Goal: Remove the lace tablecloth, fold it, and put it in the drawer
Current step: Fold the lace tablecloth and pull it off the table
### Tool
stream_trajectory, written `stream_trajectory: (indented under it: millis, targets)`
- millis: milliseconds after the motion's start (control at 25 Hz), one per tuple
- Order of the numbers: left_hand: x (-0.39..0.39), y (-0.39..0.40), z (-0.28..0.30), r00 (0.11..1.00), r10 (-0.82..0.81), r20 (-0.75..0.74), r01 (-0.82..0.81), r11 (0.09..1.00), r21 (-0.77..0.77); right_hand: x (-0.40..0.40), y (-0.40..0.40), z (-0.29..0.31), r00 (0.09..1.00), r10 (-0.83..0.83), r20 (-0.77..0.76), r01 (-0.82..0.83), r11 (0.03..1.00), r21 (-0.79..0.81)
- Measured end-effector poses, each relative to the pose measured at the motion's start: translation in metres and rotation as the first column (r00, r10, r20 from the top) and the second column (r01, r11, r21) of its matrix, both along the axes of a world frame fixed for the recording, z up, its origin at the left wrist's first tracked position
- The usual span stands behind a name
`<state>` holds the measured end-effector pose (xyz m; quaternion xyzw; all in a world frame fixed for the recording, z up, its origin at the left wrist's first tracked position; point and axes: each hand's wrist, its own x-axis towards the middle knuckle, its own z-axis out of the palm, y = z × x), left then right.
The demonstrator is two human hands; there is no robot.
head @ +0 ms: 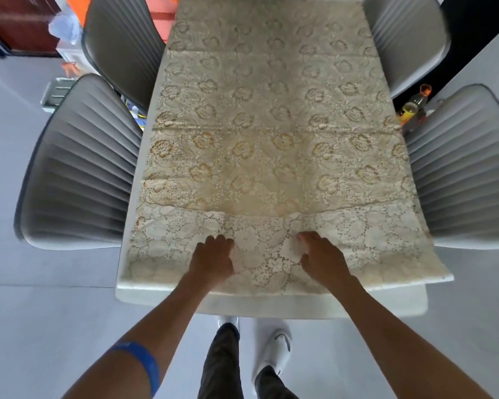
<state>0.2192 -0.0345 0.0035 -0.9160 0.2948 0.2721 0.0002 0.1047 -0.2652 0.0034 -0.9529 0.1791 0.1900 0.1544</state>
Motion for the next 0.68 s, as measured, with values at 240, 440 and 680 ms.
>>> stream_trajectory:
  millis: [240, 440, 680]
  targets:
    - [0.086, -0.005, -0.027, 0.992, -0.124, -0.021, 0.125, 0.991, 0.038, 0.055, -0.039, -0.024, 0.999, -0.018, -0.042, 0.023, 0.99, 0.14]
    - [0.103, 0.003, -0.025, 0.974, -0.227, 0.006, 0.227, 0.973, -0.047, 0.056, -0.053, -0.017, 0.981, 0.105, -0.165, -0.108, 0.994, -0.006]
    - [0.108, 0.007, -0.028, 0.974, -0.092, -0.206, 0.087, 0.996, -0.035, 0.087, -0.066, -0.001, 0.907, 0.086, -0.413, -0.109, 0.994, -0.032]
